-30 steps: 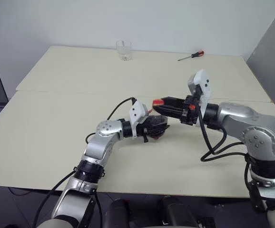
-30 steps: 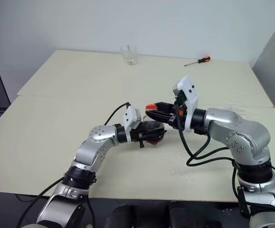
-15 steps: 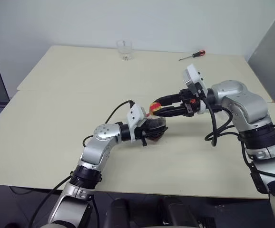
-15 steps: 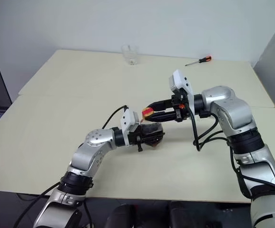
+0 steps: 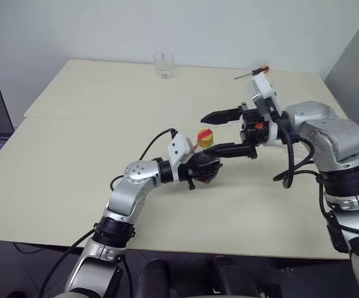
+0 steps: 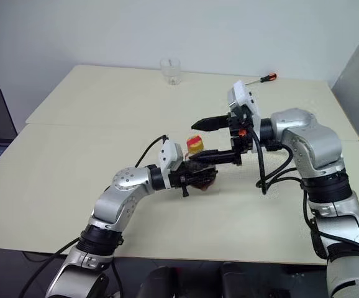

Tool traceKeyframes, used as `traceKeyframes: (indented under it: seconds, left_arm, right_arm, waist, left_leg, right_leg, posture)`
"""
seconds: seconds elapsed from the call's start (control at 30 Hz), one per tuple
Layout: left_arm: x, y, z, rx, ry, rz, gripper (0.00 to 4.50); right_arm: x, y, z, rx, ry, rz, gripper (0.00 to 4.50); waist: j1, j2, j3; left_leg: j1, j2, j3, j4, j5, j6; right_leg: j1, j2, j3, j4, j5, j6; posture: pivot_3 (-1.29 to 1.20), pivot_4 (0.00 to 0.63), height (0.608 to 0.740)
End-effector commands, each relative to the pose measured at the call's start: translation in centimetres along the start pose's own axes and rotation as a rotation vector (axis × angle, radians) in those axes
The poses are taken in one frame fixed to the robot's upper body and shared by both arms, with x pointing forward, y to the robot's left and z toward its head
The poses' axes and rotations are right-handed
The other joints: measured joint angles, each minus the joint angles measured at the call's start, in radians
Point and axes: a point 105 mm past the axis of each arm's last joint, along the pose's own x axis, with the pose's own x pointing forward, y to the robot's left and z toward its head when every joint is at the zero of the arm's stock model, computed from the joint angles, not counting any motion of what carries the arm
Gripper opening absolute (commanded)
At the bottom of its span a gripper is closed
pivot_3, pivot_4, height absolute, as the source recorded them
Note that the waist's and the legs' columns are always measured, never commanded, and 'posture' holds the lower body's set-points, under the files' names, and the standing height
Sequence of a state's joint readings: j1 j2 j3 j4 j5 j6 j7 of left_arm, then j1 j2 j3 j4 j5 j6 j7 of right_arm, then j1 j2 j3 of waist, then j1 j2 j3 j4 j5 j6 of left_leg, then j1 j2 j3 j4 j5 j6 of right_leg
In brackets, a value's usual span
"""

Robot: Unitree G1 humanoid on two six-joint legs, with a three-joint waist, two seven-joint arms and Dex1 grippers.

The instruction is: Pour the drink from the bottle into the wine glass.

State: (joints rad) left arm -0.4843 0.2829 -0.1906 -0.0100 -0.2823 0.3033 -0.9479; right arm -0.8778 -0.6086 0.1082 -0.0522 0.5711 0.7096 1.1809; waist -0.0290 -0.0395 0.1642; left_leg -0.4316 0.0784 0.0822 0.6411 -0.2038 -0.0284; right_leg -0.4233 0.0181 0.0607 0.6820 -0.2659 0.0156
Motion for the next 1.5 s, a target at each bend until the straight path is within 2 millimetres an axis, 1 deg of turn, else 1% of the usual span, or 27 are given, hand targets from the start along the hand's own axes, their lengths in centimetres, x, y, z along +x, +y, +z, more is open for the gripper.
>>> traceKeyframes:
  seconds: [0.03,0.1,0.17,0.23,0.33,0.43,0.53,0.67,0.73,1.13,1.23,1.4,1.47,1.5]
  left_arm:
    - [0.4,-0.3,1.8,0.042,-0.06,-0.019,1.29]
    - [0.5,-0.2,1.8,0.049,-0.061,-0.012,1.29]
    - [0.6,-0.2,1.8,0.05,-0.063,-0.004,1.29]
    - [0.6,0.0,1.8,0.049,-0.065,0.008,1.29]
    - [0.8,0.3,1.6,0.045,-0.063,0.032,1.29]
    - [1.0,0.5,1.5,0.044,-0.063,0.037,1.29]
    - [1.1,0.4,1.5,0.046,-0.064,0.035,1.29]
    - [1.1,0.5,1.4,0.046,-0.064,0.033,1.29]
    - [1.1,0.5,1.3,0.046,-0.063,0.03,1.29]
    - [1.3,0.8,1.3,0.063,-0.063,0.03,1.29]
    - [1.3,1.0,1.4,0.064,-0.063,0.034,1.29]
    - [1.4,1.0,1.4,0.066,-0.064,0.033,1.29]
    - [1.3,1.1,1.4,0.067,-0.063,0.033,1.29]
    - [1.3,1.1,1.4,0.067,-0.063,0.035,1.29]
  right_arm:
    - [-1.6,-0.7,0.9,-0.032,0.001,-0.163,4.5]
    - [-2.2,0.4,1.1,-0.014,-0.01,-0.199,4.5]
    - [-2.3,1.6,1.5,0.022,-0.036,-0.213,4.5]
    - [-2.0,2.5,1.6,0.039,-0.043,-0.226,4.5]
    - [-1.1,4.1,2.1,0.06,-0.063,-0.247,4.5]
    - [-0.5,3.8,2.0,0.094,-0.065,-0.345,4.5]
    - [0.1,2.9,1.7,0.125,-0.059,-0.475,4.5]
    - [0.7,2.7,1.2,0.181,-0.048,-0.531,4.5]
    - [0.7,2.3,0.7,0.198,-0.032,-0.579,4.5]
    - [1.0,2.7,0.5,0.231,-0.023,-0.613,4.5]
    - [0.9,2.7,0.5,0.234,-0.022,-0.618,3.9]
    - [0.9,2.7,0.5,0.234,-0.019,-0.621,2.19]
    - [1.0,2.8,0.5,0.234,-0.019,-0.614,1.44]
    - [1.0,2.8,0.5,0.234,-0.019,-0.611,1.25]
  waist:
    - [0.0,0.0,0.0]
    - [0.0,0.0,0.0]
    - [0.0,0.001,0.0]
    - [-0.002,0.001,0.001]
    - [-0.005,0.002,0.001]
    - [-0.005,0.002,0.001]
    - [-0.004,0.002,0.001]
    - [-0.003,0.002,0.001]
    - [-0.003,0.002,0.001]
    - [-0.004,0.002,0.001]
    - [-0.004,0.002,0.001]
    - [-0.004,0.002,0.001]
    - [-0.004,0.002,0.001]
    - [-0.004,0.002,0.001]
  left_leg:
    - [0.0,0.0,0.0,0.0,0.0,0.0]
    - [0.0,0.0,0.0,0.0,0.0,0.0]
    - [-0.001,0.0,-0.001,0.0,0.0,0.0]
    - [-0.001,0.0,-0.001,0.0,0.0,0.0]
    - [-0.001,0.0,-0.001,0.0,0.0,0.0]
    - [0.0,0.001,-0.002,0.0,0.0,0.0]
    - [-0.001,0.001,-0.002,0.0,0.0,0.0]
    - [-0.001,0.0,-0.001,0.0,0.0,0.0]
    - [-0.001,0.0,-0.001,0.0,0.0,0.0]
    - [-0.001,0.0,-0.001,0.0,0.0,0.0]
    - [-0.001,0.0,-0.002,0.0,0.0,0.0]
    - [-0.001,0.0,-0.002,0.0,0.0,0.0]
    - [-0.001,0.0,-0.002,0.0,0.0,0.0]
    - [-0.001,0.0,-0.002,0.0,0.0,0.0]
  right_leg:
    - [0.0,0.0,0.0,0.0,0.0,0.0]
    - [0.0,0.0,0.0,0.0,0.0,0.0]
    - [0.0,0.0,0.001,0.0,0.0,0.0]
    - [0.0,0.0,0.002,0.0,0.0,0.0]
    - [0.0,0.0,0.002,0.0,0.0,0.0]
    - [0.0,0.001,0.002,0.0,-0.003,0.005]
    - [0.0,0.001,0.002,0.0,-0.003,0.005]
    - [0.0,0.0,0.003,0.0,-0.002,0.004]
    - [0.0,0.0,0.003,-0.001,-0.002,0.004]
    - [0.0,0.0,0.002,-0.001,-0.003,0.005]
    - [0.0,0.0,0.002,-0.001,-0.003,0.005]
    - [0.0,0.0,0.002,-0.001,-0.003,0.005]
    - [0.0,0.0,0.002,-0.001,-0.003,0.005]
    - [0.0,0.0,0.002,-0.001,-0.003,0.005]
  posture:
    - [0.0,0.15,0.74]
    - [0.0,0.15,0.74]
    - [0.0,0.15,0.74]
    - [0.0,0.15,0.74]
    - [0.0,0.15,0.74]
    - [0.0,0.15,0.74]
    - [0.0,0.15,0.74]
    - [0.0,0.15,0.74]
    - [0.0,0.15,0.74]
    - [0.0,0.15,0.74]
    - [0.0,0.15,0.74]
    - [0.0,0.15,0.74]
    - [0.0,0.15,0.74]
    - [0.0,0.15,0.74]
